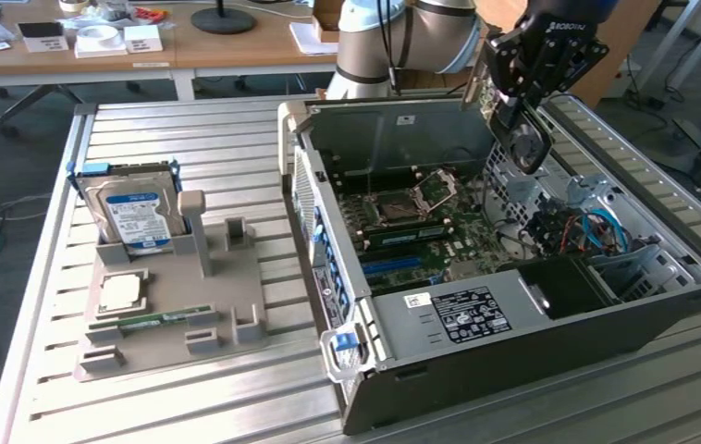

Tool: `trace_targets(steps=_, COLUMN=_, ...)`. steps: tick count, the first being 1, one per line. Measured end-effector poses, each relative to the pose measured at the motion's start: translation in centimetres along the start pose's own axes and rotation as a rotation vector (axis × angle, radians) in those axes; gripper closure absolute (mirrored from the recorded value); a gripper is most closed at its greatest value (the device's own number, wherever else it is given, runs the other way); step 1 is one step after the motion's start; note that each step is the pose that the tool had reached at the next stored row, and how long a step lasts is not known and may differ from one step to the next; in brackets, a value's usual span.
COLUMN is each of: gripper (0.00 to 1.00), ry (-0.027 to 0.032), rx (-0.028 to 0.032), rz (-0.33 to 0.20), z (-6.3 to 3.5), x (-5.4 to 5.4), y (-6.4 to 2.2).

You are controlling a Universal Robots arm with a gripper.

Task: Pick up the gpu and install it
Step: 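Pick up the gpu and move the gpu toward the slot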

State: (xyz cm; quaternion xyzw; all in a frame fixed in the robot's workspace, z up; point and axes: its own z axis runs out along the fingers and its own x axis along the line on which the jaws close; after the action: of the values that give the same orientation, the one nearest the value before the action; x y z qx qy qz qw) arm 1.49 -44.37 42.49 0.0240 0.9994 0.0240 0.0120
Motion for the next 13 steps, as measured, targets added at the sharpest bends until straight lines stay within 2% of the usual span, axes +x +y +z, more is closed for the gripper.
trace_targets(steps=13, gripper=0.73, ry=0.0, rx=-0.0002, rz=0.0, z=0.01, x=-0.13, y=0.01)
